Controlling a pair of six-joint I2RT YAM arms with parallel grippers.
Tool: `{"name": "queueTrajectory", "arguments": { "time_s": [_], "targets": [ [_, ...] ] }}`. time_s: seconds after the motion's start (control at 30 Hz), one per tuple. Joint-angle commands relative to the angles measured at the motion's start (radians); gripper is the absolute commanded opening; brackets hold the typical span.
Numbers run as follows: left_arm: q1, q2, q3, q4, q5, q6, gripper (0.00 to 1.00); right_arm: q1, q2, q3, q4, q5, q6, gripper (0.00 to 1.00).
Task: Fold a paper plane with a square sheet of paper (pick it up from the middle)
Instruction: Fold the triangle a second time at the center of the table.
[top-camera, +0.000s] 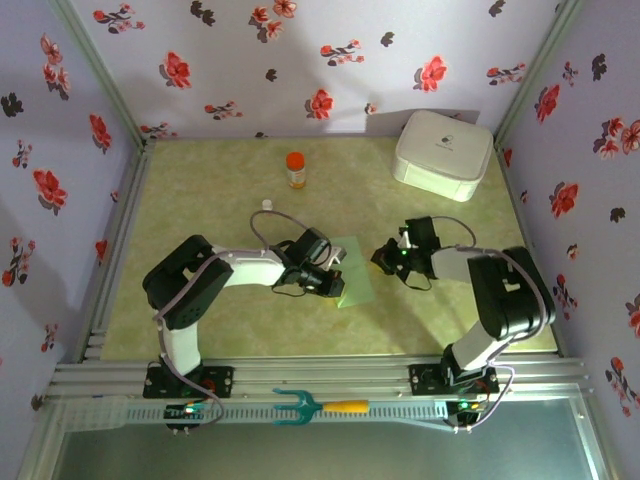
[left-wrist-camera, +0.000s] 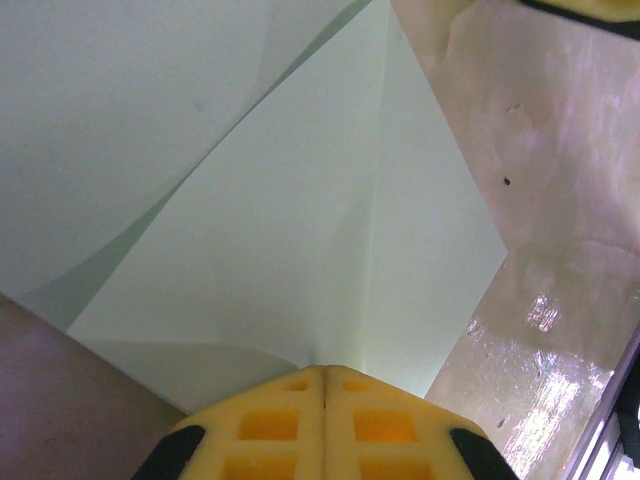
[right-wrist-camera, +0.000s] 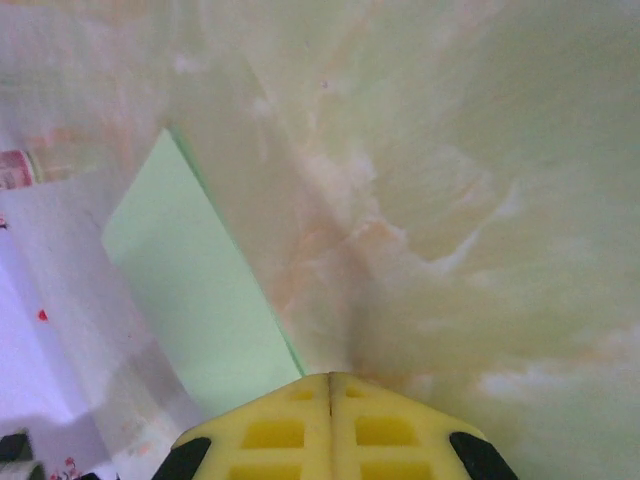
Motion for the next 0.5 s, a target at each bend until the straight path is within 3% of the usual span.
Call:
{"name": "queueTrajectory", "arguments": {
  "time_s": [0.0, 0.27, 0.47],
  "targets": [
    [0.002, 0.031, -0.035, -0.129, -0.026, 0.035, 0.0, 0.01, -0.09, -0.011, -0.031, 0.02, -0.012, 0.0],
    [0.009, 0.025, -0.014, -0.146, -0.023, 0.062, 0.0, 0.13, 0.014, 0.038, -0.008, -0.061, -0.003, 0.0],
    [0.01, 0.026, -0.007, -0.145, -0.024, 0.06, 0.0, 0.11, 0.106, 0.037, -0.044, 0.026, -0.035, 0.0]
  ]
}}
